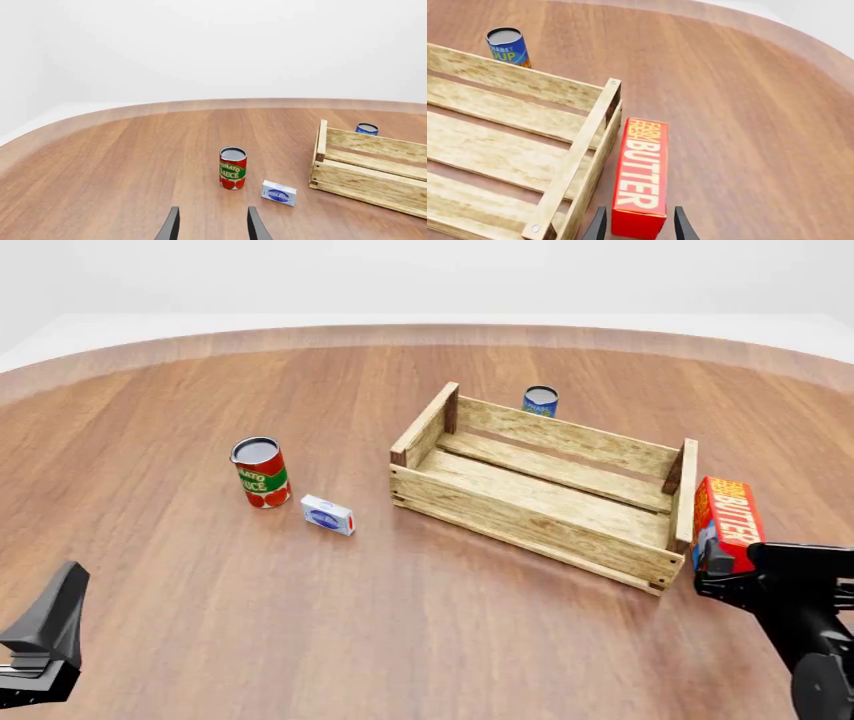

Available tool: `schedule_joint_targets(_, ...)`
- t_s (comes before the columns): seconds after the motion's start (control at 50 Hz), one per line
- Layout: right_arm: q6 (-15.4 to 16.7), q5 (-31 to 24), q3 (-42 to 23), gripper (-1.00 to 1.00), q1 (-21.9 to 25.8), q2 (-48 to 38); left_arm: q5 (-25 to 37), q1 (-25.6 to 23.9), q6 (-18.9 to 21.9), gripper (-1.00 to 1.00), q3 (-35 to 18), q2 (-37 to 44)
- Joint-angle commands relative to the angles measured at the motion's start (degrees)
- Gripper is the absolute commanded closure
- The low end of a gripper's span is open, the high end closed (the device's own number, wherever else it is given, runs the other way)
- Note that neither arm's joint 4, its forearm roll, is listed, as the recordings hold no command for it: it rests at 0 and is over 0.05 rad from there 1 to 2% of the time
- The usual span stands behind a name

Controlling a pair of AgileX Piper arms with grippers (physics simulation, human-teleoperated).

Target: Pick up the butter and put it in the tray.

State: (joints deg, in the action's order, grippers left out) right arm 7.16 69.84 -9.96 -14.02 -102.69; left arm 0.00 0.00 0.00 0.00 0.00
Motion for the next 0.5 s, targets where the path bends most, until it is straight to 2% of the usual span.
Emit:
schedule_joint_targets(0.02,0.03,0.02,-0.55,-1.00,-0.12,-1.32,0.00,0.00,0.00,-1.00,0.00,0.00)
schedule_joint_targets(0.5,-0.13,0.02,-1.63,-1.00,-0.17,-3.57,0.00,0.00,0.00,-1.00,0.00,0.00)
